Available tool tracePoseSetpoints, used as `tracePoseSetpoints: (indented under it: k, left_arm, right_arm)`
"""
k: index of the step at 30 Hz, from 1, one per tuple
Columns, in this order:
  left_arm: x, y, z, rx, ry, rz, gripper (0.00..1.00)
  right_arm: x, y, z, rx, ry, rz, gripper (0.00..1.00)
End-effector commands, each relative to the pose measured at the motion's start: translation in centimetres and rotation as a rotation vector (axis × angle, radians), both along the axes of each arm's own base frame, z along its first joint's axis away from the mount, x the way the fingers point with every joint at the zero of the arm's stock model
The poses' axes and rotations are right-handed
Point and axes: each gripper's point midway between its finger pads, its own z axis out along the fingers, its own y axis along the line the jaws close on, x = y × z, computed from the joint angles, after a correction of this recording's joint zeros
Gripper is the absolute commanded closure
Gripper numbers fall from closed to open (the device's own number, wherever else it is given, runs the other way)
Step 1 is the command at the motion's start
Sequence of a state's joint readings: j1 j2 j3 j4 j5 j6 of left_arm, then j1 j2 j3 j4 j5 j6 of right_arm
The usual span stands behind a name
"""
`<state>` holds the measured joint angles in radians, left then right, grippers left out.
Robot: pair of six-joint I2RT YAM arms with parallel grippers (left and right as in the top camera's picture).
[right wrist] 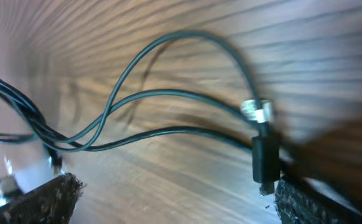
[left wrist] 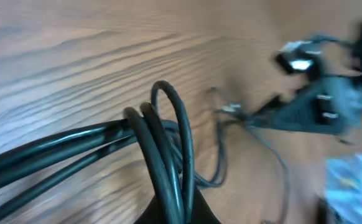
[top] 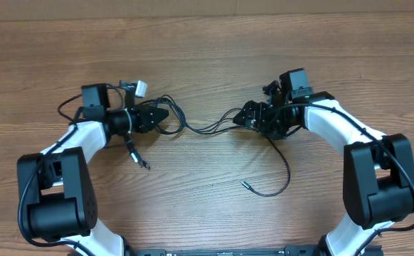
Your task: Untangle cables
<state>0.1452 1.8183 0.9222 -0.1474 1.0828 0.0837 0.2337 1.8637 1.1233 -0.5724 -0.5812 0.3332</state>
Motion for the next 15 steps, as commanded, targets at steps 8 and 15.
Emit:
tracePoseSetpoints:
  k: [8,15]
  left_arm:
    - [-2.6,-0.9,4.1,-0.249,-0.181,-0.181,0.96]
    - [-3.1,-1.3,5.0,-0.299,-0.19,-0.211,0.96]
  right_arm:
    - [-2.1,7.9,1.6,0.084,-0.151,0.244,0.0]
    - [-2.4,12.6,3.3,0.147,-0.298,0.346,0.0]
